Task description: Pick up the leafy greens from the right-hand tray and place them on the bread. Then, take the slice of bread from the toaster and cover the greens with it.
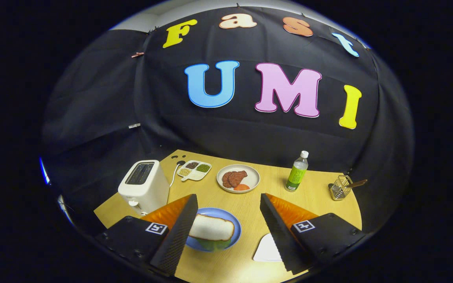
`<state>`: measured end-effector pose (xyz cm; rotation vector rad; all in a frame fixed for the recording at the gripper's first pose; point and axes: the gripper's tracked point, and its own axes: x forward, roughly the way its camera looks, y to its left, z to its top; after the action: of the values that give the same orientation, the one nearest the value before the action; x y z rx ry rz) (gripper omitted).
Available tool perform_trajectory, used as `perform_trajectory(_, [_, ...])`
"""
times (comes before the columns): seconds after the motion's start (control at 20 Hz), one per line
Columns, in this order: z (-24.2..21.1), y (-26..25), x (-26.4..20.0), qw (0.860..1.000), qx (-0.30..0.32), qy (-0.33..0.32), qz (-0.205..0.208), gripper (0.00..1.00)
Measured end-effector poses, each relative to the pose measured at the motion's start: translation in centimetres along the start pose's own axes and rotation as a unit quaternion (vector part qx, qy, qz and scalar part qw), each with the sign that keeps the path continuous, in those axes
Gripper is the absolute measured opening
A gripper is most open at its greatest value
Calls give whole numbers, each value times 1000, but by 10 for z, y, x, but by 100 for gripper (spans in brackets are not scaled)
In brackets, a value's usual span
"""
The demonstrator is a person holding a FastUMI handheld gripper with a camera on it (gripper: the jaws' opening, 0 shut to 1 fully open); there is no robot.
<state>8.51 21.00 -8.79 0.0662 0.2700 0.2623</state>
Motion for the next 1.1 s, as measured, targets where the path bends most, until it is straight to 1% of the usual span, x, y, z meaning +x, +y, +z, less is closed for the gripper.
perform_trajectory(0.15, [-4,2,-8,1000,-12,1,5,99])
perform_trajectory(0.4, [-5,1,-15,1000,-15,-3,6,99])
perform_trajectory(1.1, [-3,4,-9,1000,-21,-3,6,99])
